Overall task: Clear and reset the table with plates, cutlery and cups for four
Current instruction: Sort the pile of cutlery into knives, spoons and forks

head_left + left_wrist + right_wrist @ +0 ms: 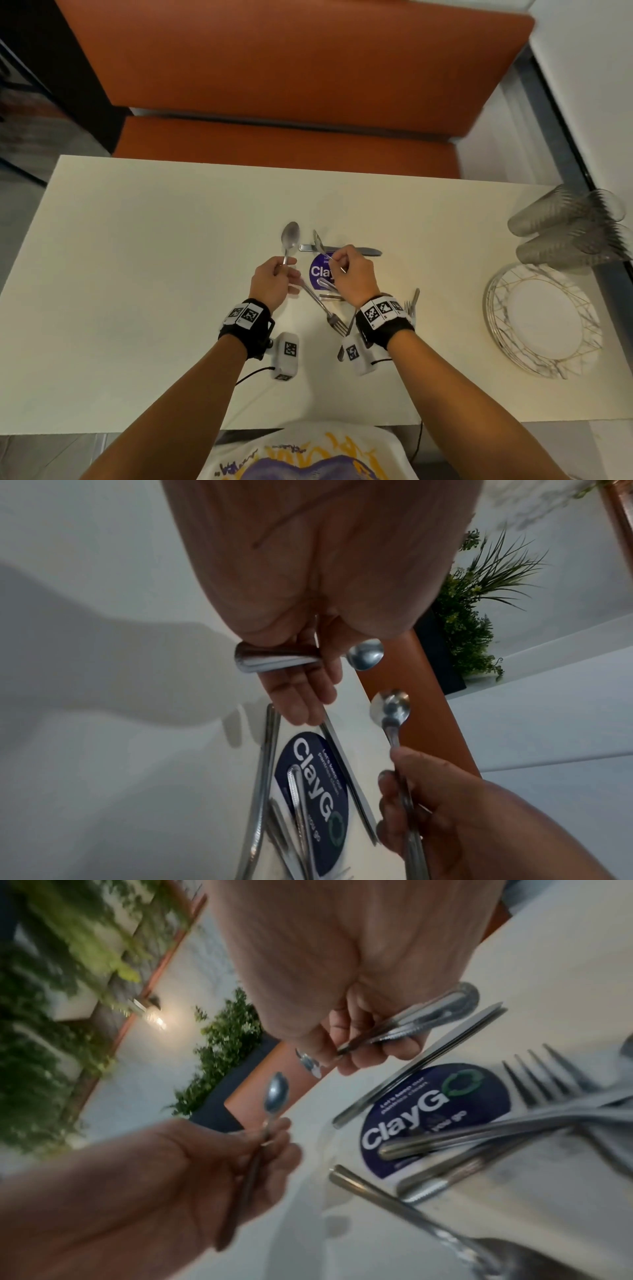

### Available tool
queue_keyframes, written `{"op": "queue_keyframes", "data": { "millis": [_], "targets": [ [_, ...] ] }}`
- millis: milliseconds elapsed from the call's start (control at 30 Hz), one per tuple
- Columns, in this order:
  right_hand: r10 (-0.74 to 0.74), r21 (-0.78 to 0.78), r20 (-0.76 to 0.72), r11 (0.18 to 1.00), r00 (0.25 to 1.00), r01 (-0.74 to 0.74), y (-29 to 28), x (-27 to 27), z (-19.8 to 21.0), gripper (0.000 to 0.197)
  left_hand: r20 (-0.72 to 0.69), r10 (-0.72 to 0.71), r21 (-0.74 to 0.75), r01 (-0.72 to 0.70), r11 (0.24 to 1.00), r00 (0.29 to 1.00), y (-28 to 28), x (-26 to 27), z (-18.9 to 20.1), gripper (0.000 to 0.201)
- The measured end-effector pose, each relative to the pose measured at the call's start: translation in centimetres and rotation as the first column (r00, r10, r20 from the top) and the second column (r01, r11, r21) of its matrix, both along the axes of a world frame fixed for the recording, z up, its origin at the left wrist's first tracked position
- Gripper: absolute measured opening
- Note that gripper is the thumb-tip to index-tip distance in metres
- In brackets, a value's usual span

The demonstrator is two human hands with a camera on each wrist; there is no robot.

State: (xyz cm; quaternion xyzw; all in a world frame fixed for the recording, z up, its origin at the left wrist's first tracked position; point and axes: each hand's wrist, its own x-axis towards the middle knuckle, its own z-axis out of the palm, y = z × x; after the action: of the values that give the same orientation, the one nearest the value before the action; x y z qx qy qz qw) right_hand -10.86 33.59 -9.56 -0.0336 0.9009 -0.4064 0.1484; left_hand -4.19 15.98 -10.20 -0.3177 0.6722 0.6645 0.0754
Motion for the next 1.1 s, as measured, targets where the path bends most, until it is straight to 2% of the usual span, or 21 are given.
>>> {"op": "queue_keyframes", "data": {
  "millis": [133, 267, 367, 500, 700, 800, 867, 967, 1100],
  "targets": [
    [-0.166, -0.139, 0.061, 0.975, 0.984, 0.173, -1.0, 0.8, 0.7, 0.011, 0.006, 0.013, 0.095, -0.014, 0.995, 1.0, 1.6, -0.5, 0.9, 0.028],
    [-0.258, -0.163, 0.129, 0.947, 0.957, 0.277, -1.8, 1.6, 0.8, 0.011, 0.015, 0.01, 0.255, -0.014, 0.967, 1.0, 2.9, -0.6, 1.8, 0.024],
    [-0.294, -0.167, 0.19, 0.93, 0.937, 0.326, -1.8, 2.1, 0.8, 0.009, 0.006, -0.039, 0.21, 0.037, 0.977, 0.999, 3.6, -0.4, 1.7, 0.019],
    [-0.217, -0.08, 0.098, 0.971, 0.971, 0.225, -1.6, 2.3, 0.7, 0.007, 0.021, -0.066, 0.185, 0.061, 0.981, 0.998, 3.8, -0.2, 1.2, 0.02],
    [0.007, -0.013, 0.011, 1.0, 1.0, -0.007, -0.9, 2.1, 1.4, 0.015, 0.068, -0.03, 0.258, 0.011, 0.966, 0.997, 3.5, 0.0, 1.9, 0.017],
    [-0.114, -0.057, 0.031, 0.992, 0.993, 0.116, -0.4, 1.0, 1.3, 0.01, 0.06, -0.089, 0.337, 0.063, 0.939, 0.994, 3.3, 0.2, 2.2, 0.02],
    [-0.193, -0.106, 0.089, 0.974, 0.977, 0.201, 0.1, 0.1, 1.4, 0.016, 0.049, -0.137, 0.354, 0.111, 0.929, 0.989, 3.4, 0.3, 2.4, 0.021],
    [-0.181, -0.104, 0.136, 0.975, 0.974, 0.196, 0.6, -0.9, 1.4, 0.016, 0.037, -0.2, 0.357, 0.174, 0.918, 0.979, 3.6, 0.4, 2.8, 0.02],
    [-0.226, -0.102, 0.098, 0.967, 0.969, 0.235, 1.1, -1.2, 1.7, 0.007, 0.023, -0.285, 0.35, 0.259, 0.9, 0.958, 4.0, 0.6, 2.8, 0.024]
  ]
}}
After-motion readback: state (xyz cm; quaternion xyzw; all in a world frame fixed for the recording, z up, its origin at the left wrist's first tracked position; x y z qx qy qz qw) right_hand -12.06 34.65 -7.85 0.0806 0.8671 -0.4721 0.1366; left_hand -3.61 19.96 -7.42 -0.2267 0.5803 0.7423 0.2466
